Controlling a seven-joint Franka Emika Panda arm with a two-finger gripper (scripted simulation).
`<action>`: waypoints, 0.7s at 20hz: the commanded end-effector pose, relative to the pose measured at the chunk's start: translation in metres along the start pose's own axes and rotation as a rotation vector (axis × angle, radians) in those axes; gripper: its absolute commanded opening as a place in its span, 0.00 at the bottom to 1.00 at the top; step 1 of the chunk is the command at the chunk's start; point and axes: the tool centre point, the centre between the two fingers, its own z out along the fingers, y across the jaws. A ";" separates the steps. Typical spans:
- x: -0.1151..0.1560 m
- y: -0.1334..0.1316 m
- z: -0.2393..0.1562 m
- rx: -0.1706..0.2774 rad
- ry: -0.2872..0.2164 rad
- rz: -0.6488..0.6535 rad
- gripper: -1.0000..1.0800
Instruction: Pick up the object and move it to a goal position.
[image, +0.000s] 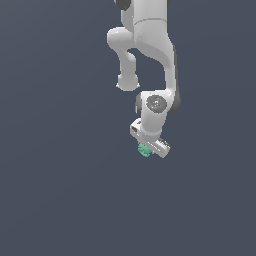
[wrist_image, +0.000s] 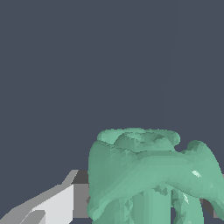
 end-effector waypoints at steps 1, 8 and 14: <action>0.000 0.000 0.001 0.000 0.000 0.000 0.00; 0.000 0.000 0.001 0.000 0.000 0.000 0.00; 0.008 0.000 -0.001 0.001 0.001 0.000 0.00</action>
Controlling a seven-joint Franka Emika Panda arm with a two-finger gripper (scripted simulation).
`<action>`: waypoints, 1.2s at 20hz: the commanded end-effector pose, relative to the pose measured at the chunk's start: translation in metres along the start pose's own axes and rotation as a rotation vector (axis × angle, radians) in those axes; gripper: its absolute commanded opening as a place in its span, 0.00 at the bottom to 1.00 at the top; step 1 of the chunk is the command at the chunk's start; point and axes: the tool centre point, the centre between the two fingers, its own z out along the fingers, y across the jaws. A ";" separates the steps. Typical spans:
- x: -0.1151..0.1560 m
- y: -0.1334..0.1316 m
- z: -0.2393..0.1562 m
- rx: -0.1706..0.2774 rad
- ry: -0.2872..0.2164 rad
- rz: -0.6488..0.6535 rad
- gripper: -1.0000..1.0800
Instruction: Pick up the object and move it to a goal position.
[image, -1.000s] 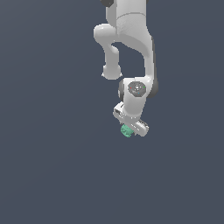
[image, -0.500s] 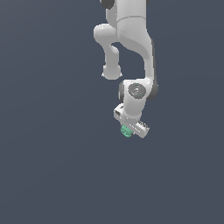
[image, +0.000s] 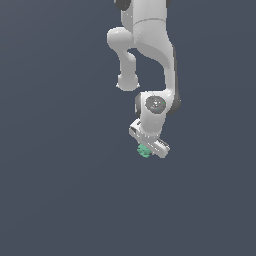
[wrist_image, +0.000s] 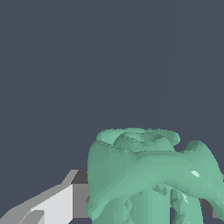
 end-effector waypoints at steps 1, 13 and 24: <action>0.007 0.001 -0.001 0.000 0.000 0.001 0.00; 0.082 0.009 -0.006 0.000 0.000 0.001 0.00; 0.166 0.016 -0.011 -0.001 0.000 0.001 0.00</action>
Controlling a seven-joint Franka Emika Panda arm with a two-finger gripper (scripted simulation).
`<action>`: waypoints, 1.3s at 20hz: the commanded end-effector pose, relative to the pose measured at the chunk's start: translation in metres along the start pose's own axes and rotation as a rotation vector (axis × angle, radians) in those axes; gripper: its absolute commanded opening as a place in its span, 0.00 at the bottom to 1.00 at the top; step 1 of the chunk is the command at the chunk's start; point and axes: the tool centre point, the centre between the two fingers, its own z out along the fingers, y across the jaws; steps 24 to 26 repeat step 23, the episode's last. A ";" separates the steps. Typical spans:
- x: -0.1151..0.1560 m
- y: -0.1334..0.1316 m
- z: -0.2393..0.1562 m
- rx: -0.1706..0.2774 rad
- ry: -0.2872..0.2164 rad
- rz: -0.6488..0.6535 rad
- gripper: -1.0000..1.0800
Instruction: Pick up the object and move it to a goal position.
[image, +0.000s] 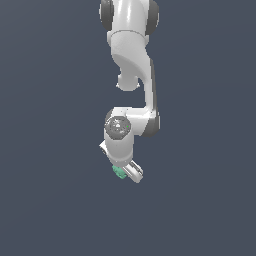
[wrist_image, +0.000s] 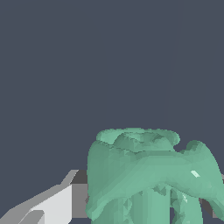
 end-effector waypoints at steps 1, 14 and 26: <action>0.017 0.001 -0.001 0.000 0.000 -0.001 0.00; 0.070 0.003 -0.004 0.000 0.000 -0.001 0.00; 0.079 0.003 -0.005 0.000 0.000 -0.001 0.00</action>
